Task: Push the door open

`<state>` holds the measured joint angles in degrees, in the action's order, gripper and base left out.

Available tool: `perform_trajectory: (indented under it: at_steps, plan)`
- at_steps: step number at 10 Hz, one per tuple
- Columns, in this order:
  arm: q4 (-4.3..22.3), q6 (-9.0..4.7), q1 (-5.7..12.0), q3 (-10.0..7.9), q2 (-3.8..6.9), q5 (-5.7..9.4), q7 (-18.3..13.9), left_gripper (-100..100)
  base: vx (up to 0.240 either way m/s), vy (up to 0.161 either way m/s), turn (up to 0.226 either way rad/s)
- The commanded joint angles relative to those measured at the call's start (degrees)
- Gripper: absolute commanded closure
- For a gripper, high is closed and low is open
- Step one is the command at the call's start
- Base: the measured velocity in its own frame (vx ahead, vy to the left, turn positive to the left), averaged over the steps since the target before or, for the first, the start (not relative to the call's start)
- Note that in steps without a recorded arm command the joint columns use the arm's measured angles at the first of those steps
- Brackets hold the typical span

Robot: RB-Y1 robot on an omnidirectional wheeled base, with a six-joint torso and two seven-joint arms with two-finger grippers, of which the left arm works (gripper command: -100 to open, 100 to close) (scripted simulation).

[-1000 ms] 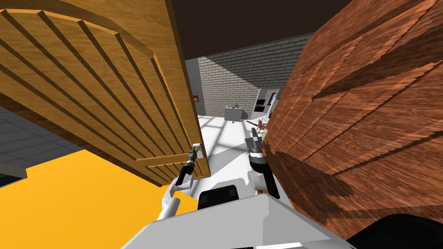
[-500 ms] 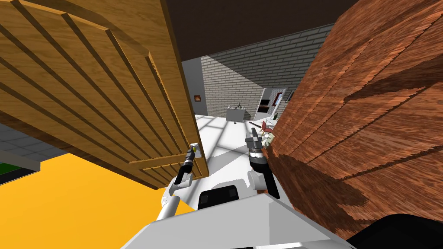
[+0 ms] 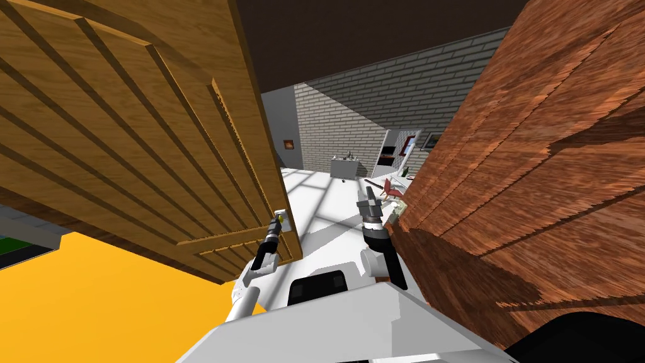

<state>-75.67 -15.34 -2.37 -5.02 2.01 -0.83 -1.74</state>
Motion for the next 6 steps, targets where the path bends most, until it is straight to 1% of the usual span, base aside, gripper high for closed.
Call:
perform_trajectory:
  at_steps: [1,3,5,6]
  plan:
    - [-0.01,-0.43,0.54,-1.29,1.16,0.25,0.04,100,0.231,-0.060,0.046]
    - [0.09,-0.45,0.65,-2.48,1.68,0.40,0.26,100,0.221,-0.056,0.048]
    - [0.24,-0.47,0.80,-4.21,2.18,0.63,0.57,100,0.219,-0.079,0.075]
    - [0.30,-0.47,0.87,-4.94,2.35,0.72,0.70,100,0.212,-0.040,0.103]
